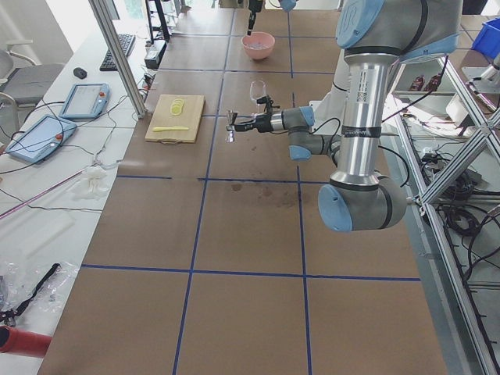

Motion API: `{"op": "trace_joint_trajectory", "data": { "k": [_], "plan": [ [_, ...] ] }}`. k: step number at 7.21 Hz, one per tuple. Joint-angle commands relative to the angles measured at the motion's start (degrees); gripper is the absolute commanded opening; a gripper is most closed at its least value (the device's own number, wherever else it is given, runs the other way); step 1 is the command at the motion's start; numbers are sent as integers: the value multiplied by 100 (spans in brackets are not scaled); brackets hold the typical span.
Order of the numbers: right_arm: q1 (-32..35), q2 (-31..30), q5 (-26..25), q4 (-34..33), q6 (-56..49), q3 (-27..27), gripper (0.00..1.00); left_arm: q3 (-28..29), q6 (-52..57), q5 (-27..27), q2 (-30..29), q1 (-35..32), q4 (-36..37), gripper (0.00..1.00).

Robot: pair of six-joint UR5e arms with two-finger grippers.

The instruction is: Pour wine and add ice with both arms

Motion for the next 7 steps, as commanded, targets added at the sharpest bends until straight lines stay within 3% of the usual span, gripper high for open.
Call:
{"op": "trace_joint_trajectory", "data": {
  "k": [1,4,7],
  "plan": [
    [13,244,74,-8,169,117,0,-208,-1089,-324,662,-17,-75,0],
    [4,1042,118,-8,1273,91,0,-122,-2988,-388,901,-8,-102,0],
    [-363,1869,128,1,2321,3,0,45,-3870,-397,893,9,-102,0]
  ]
}}
